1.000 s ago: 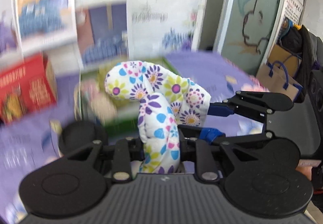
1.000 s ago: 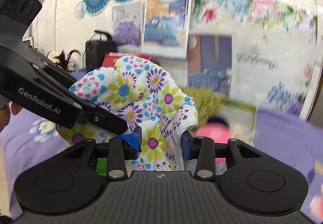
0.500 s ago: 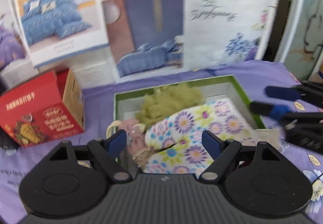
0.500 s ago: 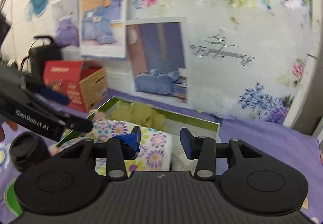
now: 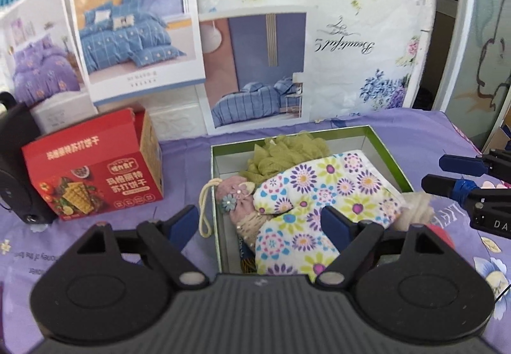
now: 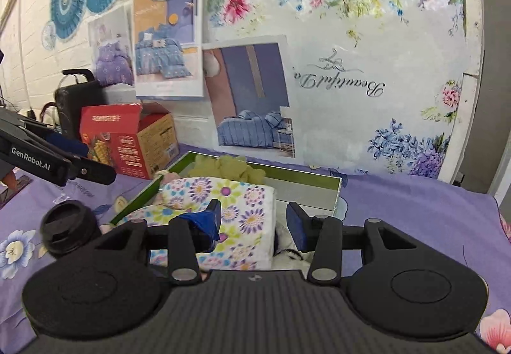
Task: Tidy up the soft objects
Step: 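Move both tools back toward the green-and-white mitt beside the black cup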
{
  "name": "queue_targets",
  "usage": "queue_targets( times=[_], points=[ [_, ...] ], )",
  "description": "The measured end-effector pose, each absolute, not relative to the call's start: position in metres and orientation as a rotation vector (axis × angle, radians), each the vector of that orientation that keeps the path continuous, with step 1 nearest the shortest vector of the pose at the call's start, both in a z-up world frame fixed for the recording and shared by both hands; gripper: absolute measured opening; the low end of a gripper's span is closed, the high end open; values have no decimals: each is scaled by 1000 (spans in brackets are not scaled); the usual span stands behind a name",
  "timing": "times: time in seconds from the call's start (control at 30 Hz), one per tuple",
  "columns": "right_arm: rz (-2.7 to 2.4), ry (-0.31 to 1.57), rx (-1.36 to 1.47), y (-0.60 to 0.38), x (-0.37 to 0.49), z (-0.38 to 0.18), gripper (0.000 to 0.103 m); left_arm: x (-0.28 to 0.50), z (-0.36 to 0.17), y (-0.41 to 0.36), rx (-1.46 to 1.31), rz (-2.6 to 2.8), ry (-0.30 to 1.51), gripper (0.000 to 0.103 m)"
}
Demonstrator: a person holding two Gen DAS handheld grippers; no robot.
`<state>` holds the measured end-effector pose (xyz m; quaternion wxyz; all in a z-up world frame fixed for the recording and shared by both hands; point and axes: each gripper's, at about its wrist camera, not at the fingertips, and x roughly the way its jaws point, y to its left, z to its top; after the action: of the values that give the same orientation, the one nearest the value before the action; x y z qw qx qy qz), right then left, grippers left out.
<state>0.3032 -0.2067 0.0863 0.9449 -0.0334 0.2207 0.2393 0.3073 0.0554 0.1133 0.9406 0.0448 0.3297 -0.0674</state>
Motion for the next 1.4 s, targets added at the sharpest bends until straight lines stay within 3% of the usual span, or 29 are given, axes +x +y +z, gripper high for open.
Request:
queue_targets(
  times=[0.07,0.1,0.17,0.37,0.83,1.4],
  points=[
    [491,427,-61,-207,281,90,30,285,118,57,97,-145,648,89],
    [495,416,-57,-208,269,91,30,273,119,58,97,-150,637,100],
    [505,400,-50,-209,246,92,30,249,119,61,104,-153,607,103],
    [545,419,-31,-200,196,74,31,193,93,72,120,-136,619,103],
    [567,618,29,-171,151,-10,32,143,-12,112,51,-86,869,103],
    [366,631,158,-244,91,-12,33,138,-6,54,92,-276,852,103]
  ],
)
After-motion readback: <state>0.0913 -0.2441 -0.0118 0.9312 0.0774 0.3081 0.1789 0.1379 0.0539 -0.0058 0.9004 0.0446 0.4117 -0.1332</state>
